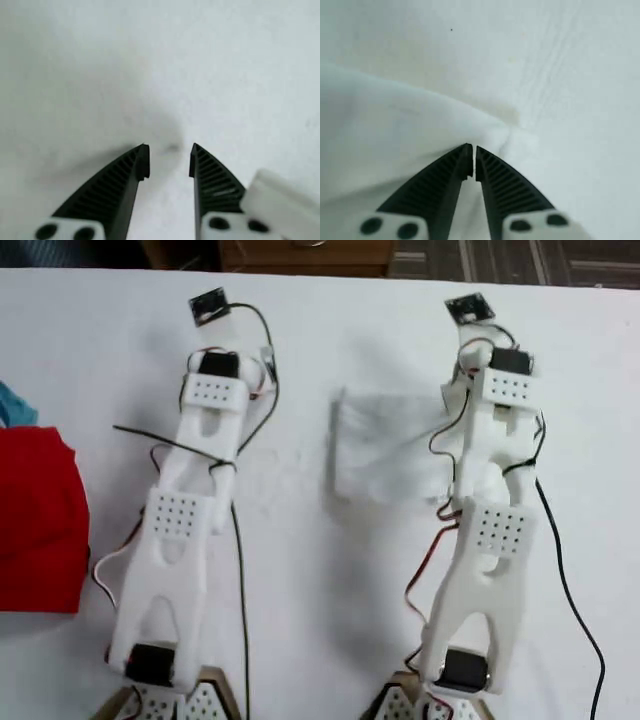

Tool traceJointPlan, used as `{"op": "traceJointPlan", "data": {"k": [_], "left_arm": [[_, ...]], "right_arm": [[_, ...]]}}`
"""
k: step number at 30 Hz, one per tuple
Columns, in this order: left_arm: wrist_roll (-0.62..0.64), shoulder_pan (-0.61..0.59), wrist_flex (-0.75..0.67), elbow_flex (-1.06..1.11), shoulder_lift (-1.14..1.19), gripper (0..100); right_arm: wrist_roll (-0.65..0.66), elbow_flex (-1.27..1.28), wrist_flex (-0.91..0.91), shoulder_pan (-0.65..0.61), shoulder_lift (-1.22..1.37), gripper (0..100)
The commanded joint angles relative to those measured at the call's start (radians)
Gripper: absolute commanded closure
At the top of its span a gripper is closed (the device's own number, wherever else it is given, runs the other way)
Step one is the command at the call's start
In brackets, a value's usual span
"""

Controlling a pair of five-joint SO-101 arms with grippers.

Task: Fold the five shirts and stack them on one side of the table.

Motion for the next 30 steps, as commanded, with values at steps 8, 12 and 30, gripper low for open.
{"op": "traceJointPlan", "data": {"k": [8,12,30], "left_arm": [[0.009,0.003,-0.009,-0.013,-0.017,85],[0.009,0.003,-0.009,-0.013,-0.017,85],[0.009,0.014,-0.008,-0.013,-0.018,85]], "right_arm": [[0.005,-0.296,0.331,0.001,-0.064,97.9],[0.003,-0.061,0.331,0.004,-0.174,97.9],[0.009,0.893,-0.018,0.041,-0.412,97.9]]}}
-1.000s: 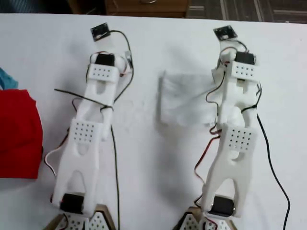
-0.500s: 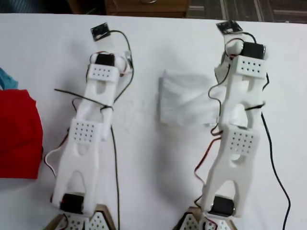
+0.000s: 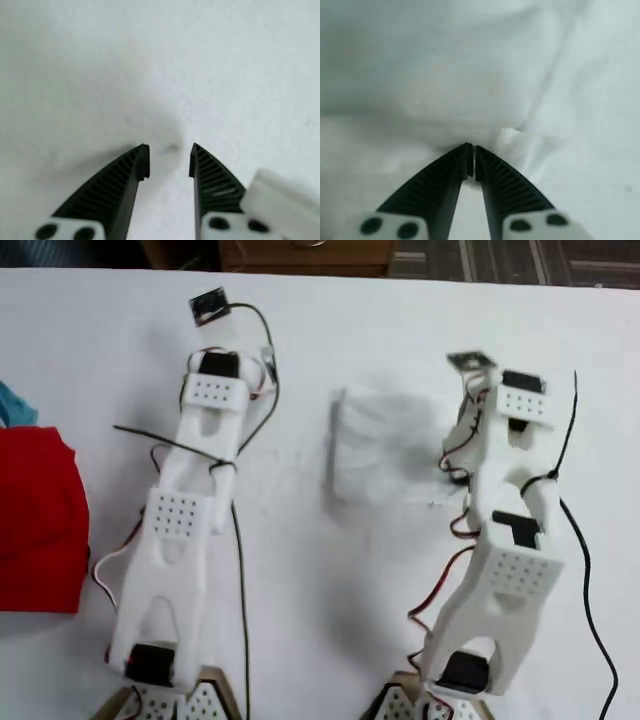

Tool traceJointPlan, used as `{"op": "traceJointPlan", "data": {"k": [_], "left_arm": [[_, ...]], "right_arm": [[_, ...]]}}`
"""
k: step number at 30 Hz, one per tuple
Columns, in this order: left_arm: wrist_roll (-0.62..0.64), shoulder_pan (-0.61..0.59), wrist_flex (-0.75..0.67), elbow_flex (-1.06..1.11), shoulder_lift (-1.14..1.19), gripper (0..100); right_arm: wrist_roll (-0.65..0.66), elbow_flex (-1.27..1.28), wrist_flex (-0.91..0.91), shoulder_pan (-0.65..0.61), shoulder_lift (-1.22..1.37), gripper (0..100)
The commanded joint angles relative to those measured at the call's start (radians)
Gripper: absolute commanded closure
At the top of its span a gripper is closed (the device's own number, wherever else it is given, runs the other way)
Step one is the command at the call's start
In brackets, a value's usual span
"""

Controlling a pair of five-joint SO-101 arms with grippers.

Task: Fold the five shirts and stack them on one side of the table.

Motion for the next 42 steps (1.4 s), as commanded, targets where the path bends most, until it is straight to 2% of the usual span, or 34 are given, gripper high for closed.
{"op": "traceJointPlan", "data": {"k": [1,7,21,23,26,28,35,42], "left_arm": [[0.009,0.012,-0.008,-0.013,-0.018,85],[0.009,0.012,-0.008,-0.013,-0.018,85],[0.008,0.012,-0.006,-0.013,-0.018,85],[0.008,0.012,-0.005,-0.013,-0.018,85],[0.008,0.012,-0.005,-0.013,-0.02,85],[0.008,0.012,-0.003,-0.013,-0.02,85],[-0.091,0.048,0.015,-0.013,-0.026,85],[-0.091,0.052,0.015,-0.013,-0.026,85]], "right_arm": [[0.009,0.069,-0.01,0.008,0.007,97.9],[0.008,0.138,0.039,0.012,-0.033,97.9],[0.009,-0.14,0.097,0.01,-0.292,97.2],[0.009,-0.163,0.097,0.012,-0.285,93.3],[0.009,-0.172,0.093,0.007,-0.216,80.3],[0.003,-0.172,0.058,0.008,-0.147,75.0],[-0.002,-0.315,-0.036,0.033,0.076,74.2],[-0.137,-0.612,-0.001,0.018,0.371,74.1]]}}
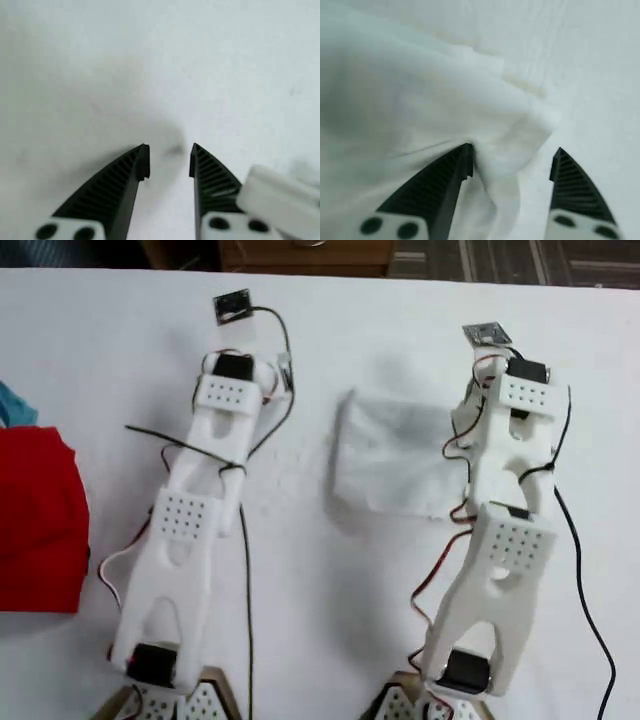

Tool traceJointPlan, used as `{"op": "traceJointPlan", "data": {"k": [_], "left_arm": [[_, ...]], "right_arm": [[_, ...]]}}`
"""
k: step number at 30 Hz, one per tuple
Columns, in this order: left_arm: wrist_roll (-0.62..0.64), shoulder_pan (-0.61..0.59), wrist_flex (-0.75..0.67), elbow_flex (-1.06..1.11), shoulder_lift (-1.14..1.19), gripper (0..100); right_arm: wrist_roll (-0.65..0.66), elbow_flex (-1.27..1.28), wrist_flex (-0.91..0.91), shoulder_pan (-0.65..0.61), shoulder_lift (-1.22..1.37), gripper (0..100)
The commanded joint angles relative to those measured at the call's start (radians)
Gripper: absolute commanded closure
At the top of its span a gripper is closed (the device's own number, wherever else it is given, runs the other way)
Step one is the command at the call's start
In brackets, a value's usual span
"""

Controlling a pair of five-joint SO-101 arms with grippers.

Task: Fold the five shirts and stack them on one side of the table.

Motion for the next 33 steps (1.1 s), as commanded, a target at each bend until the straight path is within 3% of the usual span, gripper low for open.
{"op": "traceJointPlan", "data": {"k": [1,6,11,19,33], "left_arm": [[-0.006,0.008,0.002,-0.013,-0.026,85],[-0.006,0.008,0.002,-0.013,-0.026,85],[-0.006,0.008,0.002,-0.015,-0.026,85],[-0.006,0.006,0.003,-0.015,-0.028,85],[-0.006,0.003,0.003,-0.015,-0.028,85]], "right_arm": [[-0.052,-0.167,0.033,-0.013,0.124,74.1],[-0.083,-0.4,0.17,-0.036,0.278,76.3],[-0.087,-0.543,0.294,-0.073,0.374,99.6],[-0.087,-0.586,0.305,-0.045,0.389,97.8],[0.005,-0.744,0.337,0.202,0.355,97.9]]}}
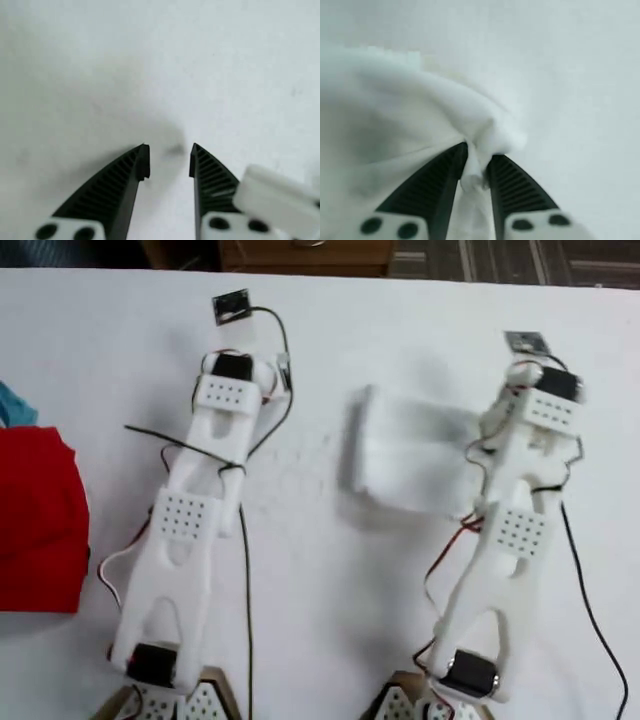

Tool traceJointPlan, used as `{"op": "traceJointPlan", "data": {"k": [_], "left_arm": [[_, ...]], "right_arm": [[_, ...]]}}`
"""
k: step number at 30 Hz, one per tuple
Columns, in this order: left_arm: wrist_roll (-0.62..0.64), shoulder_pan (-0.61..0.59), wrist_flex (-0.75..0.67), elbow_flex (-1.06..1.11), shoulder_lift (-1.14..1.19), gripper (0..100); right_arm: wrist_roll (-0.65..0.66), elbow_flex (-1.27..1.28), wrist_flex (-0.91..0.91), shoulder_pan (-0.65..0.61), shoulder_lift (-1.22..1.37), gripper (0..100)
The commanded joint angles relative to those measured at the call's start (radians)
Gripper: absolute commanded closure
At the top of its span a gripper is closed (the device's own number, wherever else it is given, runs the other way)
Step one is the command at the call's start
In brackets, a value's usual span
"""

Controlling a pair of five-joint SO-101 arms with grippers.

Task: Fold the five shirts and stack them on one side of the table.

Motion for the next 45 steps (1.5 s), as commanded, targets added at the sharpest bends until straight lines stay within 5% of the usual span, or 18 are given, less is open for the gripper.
{"op": "traceJointPlan", "data": {"k": [1,9,20,40,45], "left_arm": [[-0.006,0.005,0.003,-0.015,-0.028,85],[-0.008,0.008,0.003,-0.015,-0.028,85],[-0.008,0.005,0.003,-0.015,-0.028,85],[-0.008,0.005,0.003,-0.015,-0.028,85],[-0.014,0.005,0.003,-0.015,-0.028,85]], "right_arm": [[0.017,-0.035,0.021,0.065,-0.048,97.9],[0.049,-0.031,0.022,0.111,-0.076,97.9],[0.046,-0.012,0.019,-0.102,-0.084,97.9],[0.052,-0.012,-0.074,-0.186,-0.084,97.4],[0.107,-0.032,0.004,-0.202,-0.097,82.6]]}}
